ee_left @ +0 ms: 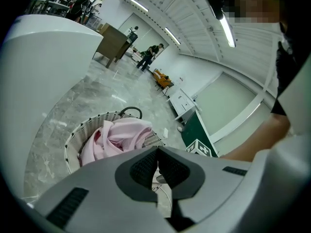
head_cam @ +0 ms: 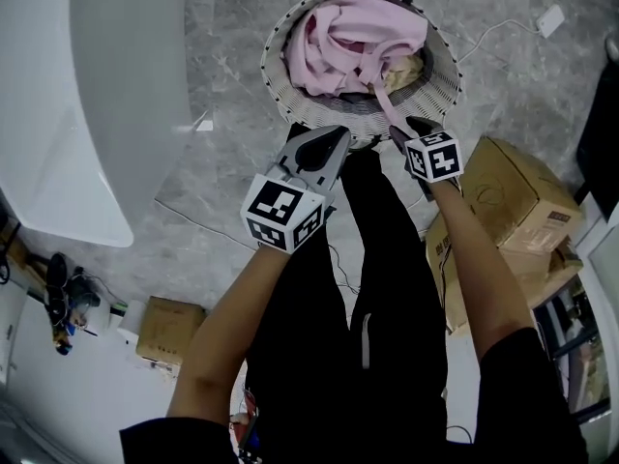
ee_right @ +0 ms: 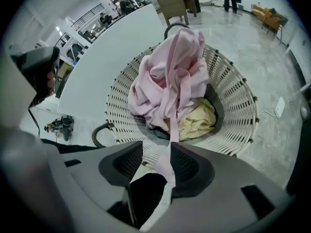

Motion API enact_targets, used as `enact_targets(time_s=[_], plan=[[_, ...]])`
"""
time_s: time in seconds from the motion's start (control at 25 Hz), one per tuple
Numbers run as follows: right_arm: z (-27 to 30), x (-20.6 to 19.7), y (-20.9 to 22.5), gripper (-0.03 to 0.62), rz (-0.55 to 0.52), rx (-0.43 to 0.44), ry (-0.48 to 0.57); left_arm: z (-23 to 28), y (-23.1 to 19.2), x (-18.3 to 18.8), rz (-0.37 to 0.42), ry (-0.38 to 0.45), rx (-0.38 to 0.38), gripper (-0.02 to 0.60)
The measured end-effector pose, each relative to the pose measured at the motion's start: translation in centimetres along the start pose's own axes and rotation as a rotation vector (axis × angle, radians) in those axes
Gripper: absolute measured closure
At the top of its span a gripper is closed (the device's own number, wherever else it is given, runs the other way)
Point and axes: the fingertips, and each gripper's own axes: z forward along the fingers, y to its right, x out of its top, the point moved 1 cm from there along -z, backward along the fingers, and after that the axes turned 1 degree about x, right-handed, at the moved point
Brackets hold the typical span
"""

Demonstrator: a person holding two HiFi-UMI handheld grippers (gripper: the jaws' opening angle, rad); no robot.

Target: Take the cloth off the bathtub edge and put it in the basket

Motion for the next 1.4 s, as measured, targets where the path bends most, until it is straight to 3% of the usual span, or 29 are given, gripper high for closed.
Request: enact_targets(time_s=[0.28, 0.36, 0.44, 0.56, 0.76, 1.0, 1.12, 1.4], plan=[[2.1, -3.2, 1.1, 0.41, -0.028, -0.05, -0.057, 1.2, -0.1, -2.5, -0.045, -0.023, 0.002, 0.566], [2.3, -2.9, 1.2, 0.446, -0.039, -0.045, -0.062, 1.9, -0.1, -2.3, -0.057, -0.011, 0.004, 0.566], [2.3, -2.9, 1.2, 0.543, -0.037, -0.041, -0.07, 2.5, 0.4, -1.9, -0.052, -0.005, -0.005, 0.566], [1.7, -2.7, 1.4, 0.553, -0.001, -0.031, -0.064, 3.0, 1.6, -1.4, -0.03, -0.011, -0.029, 0.566], [-2.0, 1.1, 1.5, 0.554, 0.056, -0.03, 0.076, 2.3, 2.2, 0.5, -0.021, 0.007, -0.04, 0.566], [-8.4, 9.4, -1.8, 0.554, 0.064, 0.033, 0.323, 0.4, 1.6, 2.9, -0.011, 0.038, -0.014, 0.566], [-10.7, 13.2, -2.4, 0.554, 0.131, 0.064, 0.438, -0.4, 1.3, 4.0, -0.008, 0.057, -0.008, 0.566], [-13.5, 15.9, -2.5, 0.551, 0.18, 0.017, 0.515, -3.5, 1.3, 5.6, 0.003, 0.097, 0.023, 0.566]])
